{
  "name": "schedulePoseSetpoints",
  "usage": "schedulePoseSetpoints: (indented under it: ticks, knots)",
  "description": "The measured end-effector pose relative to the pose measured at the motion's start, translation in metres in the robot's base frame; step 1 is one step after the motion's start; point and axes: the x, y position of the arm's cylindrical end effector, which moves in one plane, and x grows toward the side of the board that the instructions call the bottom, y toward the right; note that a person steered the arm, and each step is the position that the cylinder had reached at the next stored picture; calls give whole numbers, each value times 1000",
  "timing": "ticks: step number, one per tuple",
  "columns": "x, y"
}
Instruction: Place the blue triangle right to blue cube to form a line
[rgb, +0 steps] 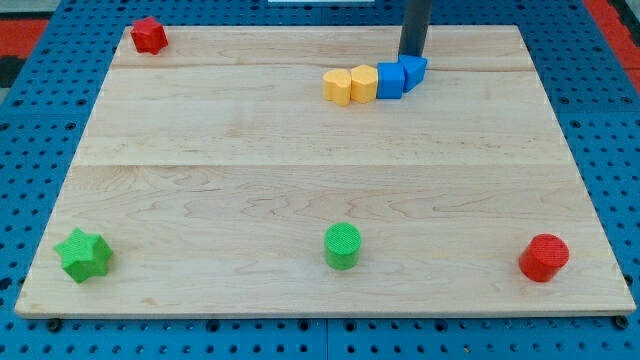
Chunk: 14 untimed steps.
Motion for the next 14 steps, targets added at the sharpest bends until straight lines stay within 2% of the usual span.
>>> schedulePoseSetpoints:
  ticks: [3,12,13,14]
  knots:
    - [2,22]
    - [26,-2]
    - [18,7]
    - [31,37]
